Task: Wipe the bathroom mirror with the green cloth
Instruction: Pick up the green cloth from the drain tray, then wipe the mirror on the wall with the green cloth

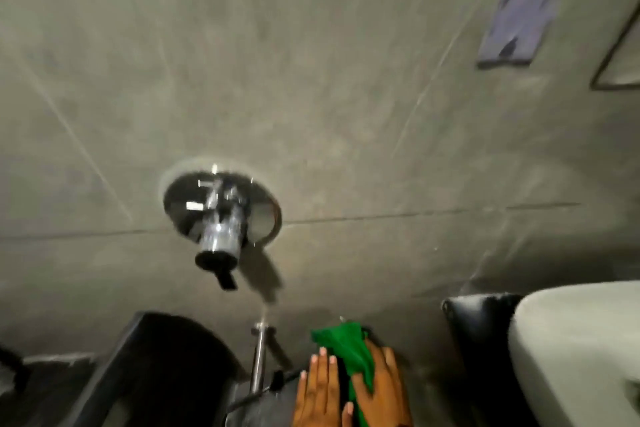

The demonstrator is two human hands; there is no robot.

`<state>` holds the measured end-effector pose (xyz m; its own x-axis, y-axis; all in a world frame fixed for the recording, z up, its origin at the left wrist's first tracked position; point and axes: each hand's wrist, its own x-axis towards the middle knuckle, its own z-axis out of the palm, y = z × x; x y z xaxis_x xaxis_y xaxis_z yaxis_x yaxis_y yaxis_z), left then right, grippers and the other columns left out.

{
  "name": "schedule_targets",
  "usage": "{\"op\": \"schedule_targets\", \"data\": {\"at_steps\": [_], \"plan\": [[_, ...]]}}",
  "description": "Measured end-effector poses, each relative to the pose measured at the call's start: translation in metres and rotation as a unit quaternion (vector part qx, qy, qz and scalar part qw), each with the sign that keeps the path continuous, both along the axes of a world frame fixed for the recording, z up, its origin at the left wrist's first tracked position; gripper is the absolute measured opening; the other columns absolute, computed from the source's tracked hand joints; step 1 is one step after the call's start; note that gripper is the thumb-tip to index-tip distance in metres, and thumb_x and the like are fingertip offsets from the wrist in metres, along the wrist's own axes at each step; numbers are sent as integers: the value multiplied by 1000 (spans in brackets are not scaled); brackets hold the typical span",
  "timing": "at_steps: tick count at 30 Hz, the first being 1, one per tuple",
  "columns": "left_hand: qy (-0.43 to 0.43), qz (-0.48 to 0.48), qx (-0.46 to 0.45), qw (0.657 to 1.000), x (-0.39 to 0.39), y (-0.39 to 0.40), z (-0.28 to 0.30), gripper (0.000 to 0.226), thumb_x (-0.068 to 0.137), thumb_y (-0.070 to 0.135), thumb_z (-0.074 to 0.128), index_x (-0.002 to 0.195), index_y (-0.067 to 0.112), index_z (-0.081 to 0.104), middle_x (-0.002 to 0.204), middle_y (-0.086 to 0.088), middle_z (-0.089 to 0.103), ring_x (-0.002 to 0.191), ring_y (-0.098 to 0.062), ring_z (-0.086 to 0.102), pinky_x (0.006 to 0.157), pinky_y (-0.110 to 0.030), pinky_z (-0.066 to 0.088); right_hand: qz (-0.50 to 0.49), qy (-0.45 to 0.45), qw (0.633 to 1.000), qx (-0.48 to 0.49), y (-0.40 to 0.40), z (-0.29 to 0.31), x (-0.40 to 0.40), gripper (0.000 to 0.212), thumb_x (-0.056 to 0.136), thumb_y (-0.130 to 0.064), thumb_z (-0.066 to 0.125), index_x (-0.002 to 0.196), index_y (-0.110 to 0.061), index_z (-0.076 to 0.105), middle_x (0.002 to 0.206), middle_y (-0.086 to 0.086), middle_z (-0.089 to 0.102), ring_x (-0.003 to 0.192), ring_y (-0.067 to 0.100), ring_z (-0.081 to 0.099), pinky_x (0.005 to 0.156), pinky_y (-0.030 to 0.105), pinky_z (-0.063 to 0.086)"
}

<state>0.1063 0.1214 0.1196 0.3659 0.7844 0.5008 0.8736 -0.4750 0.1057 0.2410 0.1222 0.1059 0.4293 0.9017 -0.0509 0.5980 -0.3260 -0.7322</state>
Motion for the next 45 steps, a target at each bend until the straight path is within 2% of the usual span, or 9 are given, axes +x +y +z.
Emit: {"op": "schedule_targets", "data": {"at_steps": [2,5,9,14,19,22,27,38,45], "plan": [[-8,-28,27,999,17,20,54,66,108,39,1,164,5,-10,176,-10,-19,163,-20,-14,129,-30,-2,-63,10,996,64,4,52,9,62,70,6,81,115,-31,61,113,12,68,102,37,68,81,20,38],[-29,-76,37,996,43,40,150,66,109,39,7,165,5,-1,176,-8,-17,163,-19,-13,128,-30,0,-74,-10,983,167,8,143,34,48,79,-15,70,124,-29,62,122,9,67,107,29,67,88,18,39],[-27,-147,7,989,68,60,264,65,98,34,42,151,-2,50,168,-12,28,150,-34,43,122,-35,13,-116,22,945,305,16,253,79,50,86,-11,60,135,-8,55,133,18,57,122,36,57,105,39,43],[-34,-193,92,976,100,86,386,65,107,36,28,162,2,26,172,-16,17,160,-35,17,128,-43,9,-241,58,842,479,20,373,127,58,86,-22,48,140,1,44,139,25,46,124,30,45,100,19,28],[-13,-205,170,964,126,108,473,69,107,43,11,166,8,3,174,-12,-8,163,-29,-6,133,-40,-6,-328,76,749,570,23,438,185,65,96,-32,39,154,-8,22,160,15,23,145,31,29,120,39,23],[-6,-214,224,951,141,120,520,68,107,41,13,166,6,8,175,-14,-1,163,-30,-1,134,-44,1,-293,30,773,562,37,441,204,65,100,-40,33,157,-18,12,166,9,12,152,22,13,124,34,10],[-11,-185,311,932,163,142,595,65,109,35,29,165,3,16,175,-18,11,163,-32,8,134,-45,6,-166,-185,907,339,87,393,217,62,102,-46,17,152,-28,-14,166,4,-13,152,19,-15,125,49,-1],[4,-80,436,896,190,198,640,66,109,36,21,165,3,12,174,-18,10,162,-33,9,132,-49,11,-231,-365,841,325,136,372,261,77,96,-62,8,158,-17,-1,167,9,-5,154,30,0,120,54,8],[-1,-75,443,894,189,197,637,66,109,37,18,164,2,13,174,-20,10,162,-34,8,132,-48,9,-213,-355,811,414,140,511,274,74,95,-54,28,158,-23,2,168,6,-4,154,27,-5,122,58,6]]}}
